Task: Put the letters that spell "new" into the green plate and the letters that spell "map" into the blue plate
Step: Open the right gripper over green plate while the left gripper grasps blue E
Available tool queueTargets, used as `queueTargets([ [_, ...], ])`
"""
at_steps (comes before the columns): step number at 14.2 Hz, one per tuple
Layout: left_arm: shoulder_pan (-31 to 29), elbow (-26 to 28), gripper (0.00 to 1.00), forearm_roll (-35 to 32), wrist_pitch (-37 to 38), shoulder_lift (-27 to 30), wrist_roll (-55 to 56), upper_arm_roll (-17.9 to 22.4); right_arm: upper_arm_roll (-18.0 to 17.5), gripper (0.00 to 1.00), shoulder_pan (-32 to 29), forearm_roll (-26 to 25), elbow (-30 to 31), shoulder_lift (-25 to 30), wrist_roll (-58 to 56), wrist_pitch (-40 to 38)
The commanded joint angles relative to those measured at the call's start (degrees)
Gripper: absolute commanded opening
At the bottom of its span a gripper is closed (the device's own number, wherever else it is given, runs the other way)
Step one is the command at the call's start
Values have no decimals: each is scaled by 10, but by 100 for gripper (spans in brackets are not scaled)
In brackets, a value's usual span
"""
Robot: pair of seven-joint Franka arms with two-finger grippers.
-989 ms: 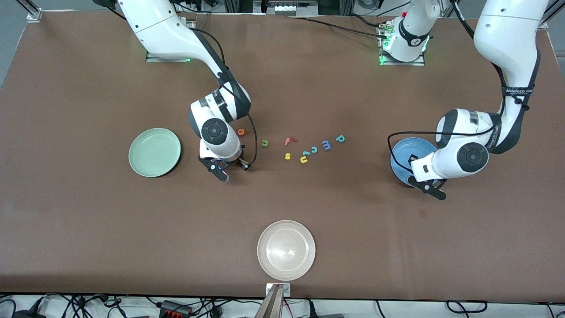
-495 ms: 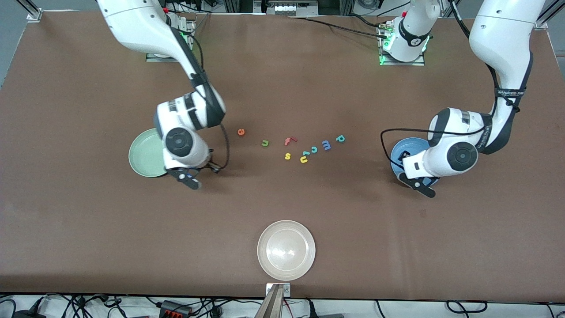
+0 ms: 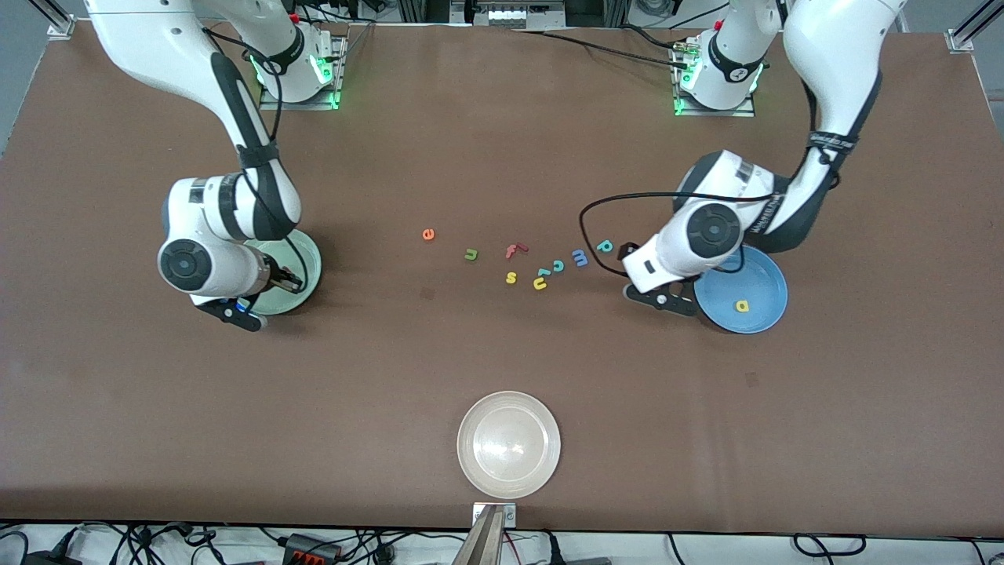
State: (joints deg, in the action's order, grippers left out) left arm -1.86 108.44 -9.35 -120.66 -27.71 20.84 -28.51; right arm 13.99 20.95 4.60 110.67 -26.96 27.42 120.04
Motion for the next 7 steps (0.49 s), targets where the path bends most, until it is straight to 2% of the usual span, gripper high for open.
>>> queueTargets([
  [1,14,5,100,-8,-46,-37,159,-25,-9,16,1,-3,41,22,-8,30],
  [4,67,5,100,-14,-104,-74,291,-21,-9,19,0,-2,55,1,-8,70],
  [5,69,5,100,-15,-112,-81,306,-20,-9,32,-1,-2,55,-1,-8,71],
  [6,70,5,100,-15,-115,-84,307,-20,-9,81,-1,1,54,0,-8,70],
  [7,70,5,94,-15,-115,-88,307,-20,-9,100,-1,1,51,8,-7,60],
])
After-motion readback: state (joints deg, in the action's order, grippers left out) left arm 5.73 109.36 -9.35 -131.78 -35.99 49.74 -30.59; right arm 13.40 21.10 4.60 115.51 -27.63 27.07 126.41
